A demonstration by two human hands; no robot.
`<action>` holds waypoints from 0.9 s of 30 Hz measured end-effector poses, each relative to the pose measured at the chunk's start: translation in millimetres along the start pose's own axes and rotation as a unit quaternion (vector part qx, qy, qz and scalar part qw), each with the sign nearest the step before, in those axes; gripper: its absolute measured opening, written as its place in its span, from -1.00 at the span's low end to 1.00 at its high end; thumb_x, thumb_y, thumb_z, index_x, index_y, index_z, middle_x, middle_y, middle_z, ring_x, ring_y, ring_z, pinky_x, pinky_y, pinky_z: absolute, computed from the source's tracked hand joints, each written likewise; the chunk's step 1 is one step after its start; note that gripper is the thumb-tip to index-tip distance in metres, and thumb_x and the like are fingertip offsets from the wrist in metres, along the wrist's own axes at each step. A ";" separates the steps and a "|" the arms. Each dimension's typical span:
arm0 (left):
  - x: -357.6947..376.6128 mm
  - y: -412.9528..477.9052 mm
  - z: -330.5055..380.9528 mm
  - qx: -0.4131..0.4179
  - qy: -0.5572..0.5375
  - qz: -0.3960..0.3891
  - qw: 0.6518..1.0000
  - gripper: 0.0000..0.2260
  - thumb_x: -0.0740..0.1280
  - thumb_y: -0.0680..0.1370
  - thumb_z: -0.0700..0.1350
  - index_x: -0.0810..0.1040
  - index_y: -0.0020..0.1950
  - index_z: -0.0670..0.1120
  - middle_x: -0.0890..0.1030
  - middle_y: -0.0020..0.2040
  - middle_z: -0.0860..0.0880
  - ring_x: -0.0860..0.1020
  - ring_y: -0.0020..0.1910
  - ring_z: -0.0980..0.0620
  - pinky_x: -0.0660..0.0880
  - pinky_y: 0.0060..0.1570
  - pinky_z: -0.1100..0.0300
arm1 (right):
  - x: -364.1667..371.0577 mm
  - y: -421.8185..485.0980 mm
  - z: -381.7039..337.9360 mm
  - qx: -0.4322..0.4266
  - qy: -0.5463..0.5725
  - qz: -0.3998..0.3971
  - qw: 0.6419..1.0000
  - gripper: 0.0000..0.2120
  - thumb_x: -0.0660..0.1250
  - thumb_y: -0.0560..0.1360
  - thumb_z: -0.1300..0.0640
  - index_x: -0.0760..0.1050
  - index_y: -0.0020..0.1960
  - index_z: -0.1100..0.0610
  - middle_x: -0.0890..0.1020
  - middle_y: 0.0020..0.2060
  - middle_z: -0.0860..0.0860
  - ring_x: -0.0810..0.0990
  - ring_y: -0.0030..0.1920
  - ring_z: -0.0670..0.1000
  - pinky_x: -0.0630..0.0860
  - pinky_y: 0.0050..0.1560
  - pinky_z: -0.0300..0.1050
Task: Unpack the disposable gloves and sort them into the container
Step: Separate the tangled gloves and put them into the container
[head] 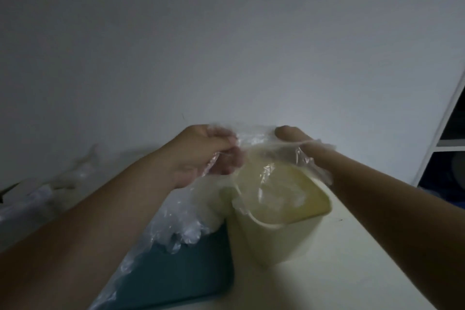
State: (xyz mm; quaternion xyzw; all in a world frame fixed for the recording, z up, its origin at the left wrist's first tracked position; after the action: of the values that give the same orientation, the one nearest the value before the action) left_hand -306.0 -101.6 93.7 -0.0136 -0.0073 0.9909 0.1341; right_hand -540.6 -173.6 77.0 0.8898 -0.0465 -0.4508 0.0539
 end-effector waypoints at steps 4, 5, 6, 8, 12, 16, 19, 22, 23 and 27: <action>16.5 28.2 -19.2 -0.019 0.075 0.030 0.997 -0.86 0.38 0.58 -0.43 0.58 0.09 -0.27 0.60 -0.24 -0.31 0.63 -0.26 -0.19 0.59 -0.18 0.00 | -44.0 -22.2 5.8 -0.042 -0.064 0.098 0.992 -0.68 0.43 0.58 0.16 0.57 0.31 0.20 0.66 0.19 0.16 0.65 0.16 0.13 0.54 0.28 -0.04; 19.9 34.4 -22.0 -0.022 0.095 0.039 0.994 -0.86 0.38 0.55 -0.46 0.59 0.05 -0.28 0.59 -0.21 -0.33 0.62 -0.32 -0.17 0.59 -0.19 -0.02 | -54.7 -33.1 4.4 -0.039 -0.061 0.128 0.989 -0.67 0.39 0.60 0.20 0.55 0.35 0.21 0.65 0.22 0.17 0.64 0.21 0.15 0.52 0.33 -0.01; 23.8 38.7 -24.4 -0.028 0.111 0.049 0.992 -0.85 0.38 0.53 -0.48 0.60 0.00 -0.28 0.60 -0.19 -0.35 0.63 -0.36 -0.16 0.61 -0.22 -0.03 | -65.0 -40.8 3.6 -0.039 -0.042 0.166 0.985 -0.67 0.33 0.61 0.23 0.54 0.37 0.20 0.64 0.25 0.16 0.62 0.24 0.15 0.51 0.34 0.00; 31.8 48.2 -29.0 -0.038 0.126 0.063 0.989 -0.81 0.36 0.48 -0.54 0.60 -0.07 -0.26 0.62 -0.14 -0.38 0.66 -0.34 -0.18 0.67 -0.17 -0.08 | -78.2 -59.4 -11.0 -0.043 0.010 0.204 0.978 -0.66 0.24 0.64 0.21 0.56 0.38 0.13 0.63 0.29 0.08 0.60 0.27 0.11 0.50 0.30 -0.06; 43.7 61.0 -36.9 -0.063 0.116 0.090 0.987 -0.75 0.32 0.48 -0.59 0.52 -0.06 -0.26 0.54 -0.19 -0.29 0.62 -0.41 -0.21 0.66 -0.20 -0.20 | -67.5 -90.6 -52.4 -0.054 0.077 0.054 0.994 -0.76 0.29 0.64 0.13 0.65 0.21 0.18 0.68 0.19 0.19 0.62 0.22 0.27 0.57 0.29 0.18; 44.1 67.5 -48.0 -0.098 0.102 0.091 0.986 -0.72 0.35 0.46 -0.48 0.58 0.14 -0.30 0.59 -0.15 -0.25 0.66 -0.35 -0.18 0.63 -0.22 -0.06 | -0.3 -110.5 -69.3 -0.048 -0.129 -0.188 0.973 -0.58 0.13 0.71 -0.07 0.44 0.50 0.03 0.49 0.46 0.03 0.51 0.38 0.09 0.42 0.38 -0.05; 37.0 68.1 -51.1 -0.074 0.081 0.118 0.987 -0.74 0.34 0.51 -0.32 0.62 0.18 -0.21 0.58 0.00 -0.15 0.61 -0.08 -0.15 0.55 -0.04 0.07 | 46.0 -105.2 -61.7 -0.059 -0.196 -0.249 0.947 -0.52 0.05 0.74 -0.05 0.21 0.63 0.03 0.38 0.55 0.09 0.40 0.48 0.12 0.31 0.32 -0.11; 13.6 52.7 -34.8 0.017 0.096 0.175 0.980 -0.80 0.37 0.56 -0.23 0.63 0.14 -0.02 0.63 0.12 -0.03 0.61 0.12 -0.05 0.58 0.23 0.04 | 76.9 -87.2 -43.6 -0.032 -0.227 -0.278 0.933 -0.41 0.10 0.71 -0.17 0.03 0.67 -0.10 0.24 0.63 0.04 0.29 0.57 0.17 0.22 0.52 0.07; 4.5 44.7 -29.3 0.046 0.095 0.187 0.977 -0.78 0.40 0.55 -0.22 0.63 0.15 0.02 0.65 0.14 -0.01 0.62 0.17 -0.03 0.58 0.27 0.01 | 86.3 -82.1 -37.7 -0.027 -0.251 -0.293 0.922 -0.40 0.13 0.69 -0.19 0.04 0.67 -0.13 0.23 0.63 0.04 0.29 0.57 0.17 0.23 0.52 0.10; -21.3 8.0 -19.3 0.079 0.093 0.182 0.976 -0.78 0.44 0.54 -0.21 0.65 0.13 0.03 0.70 0.12 -0.03 0.68 0.14 -0.02 0.60 0.28 -0.01 | 115.8 -74.9 -21.6 -0.024 -0.385 -0.353 0.852 -0.43 0.18 0.67 -0.14 0.19 0.64 -0.08 0.33 0.57 0.08 0.37 0.50 0.18 0.33 0.47 0.15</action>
State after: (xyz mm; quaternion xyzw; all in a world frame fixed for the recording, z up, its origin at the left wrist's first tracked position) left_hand -287.1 -114.8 74.8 -0.0958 0.0863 0.9905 -0.0481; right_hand -452.4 -113.5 -12.9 0.5999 0.2643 -0.7471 -0.1101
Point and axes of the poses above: each hand's wrist, its own y-axis towards the middle knuckle, its own x-axis out of the palm, z = x × y, the point moved 6 cm from there along y, towards the middle knuckle
